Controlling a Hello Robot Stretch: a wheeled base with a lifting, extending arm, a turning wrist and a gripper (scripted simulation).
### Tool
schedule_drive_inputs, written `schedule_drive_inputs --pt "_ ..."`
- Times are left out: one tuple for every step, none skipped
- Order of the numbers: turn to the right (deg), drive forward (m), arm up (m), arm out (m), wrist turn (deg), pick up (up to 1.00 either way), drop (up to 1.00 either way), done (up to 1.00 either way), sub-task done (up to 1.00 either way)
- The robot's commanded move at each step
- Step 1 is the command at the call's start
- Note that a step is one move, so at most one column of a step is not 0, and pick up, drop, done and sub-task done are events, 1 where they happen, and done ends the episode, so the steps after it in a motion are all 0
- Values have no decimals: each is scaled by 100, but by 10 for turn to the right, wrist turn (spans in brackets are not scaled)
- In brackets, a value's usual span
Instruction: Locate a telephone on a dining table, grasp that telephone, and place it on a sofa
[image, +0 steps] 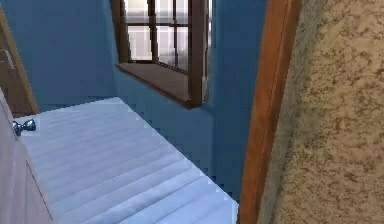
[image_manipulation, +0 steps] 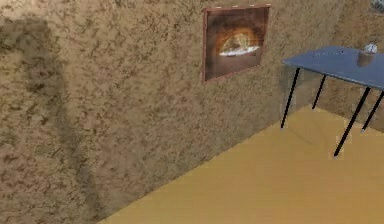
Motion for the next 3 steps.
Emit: schedule_drive_inputs --pt "0 30 0 0 0 0 0 0 0" --pt "-180 0 0 0 0 0 0 0 0" --pt "0 95 0 0 0 0 0 0 0"
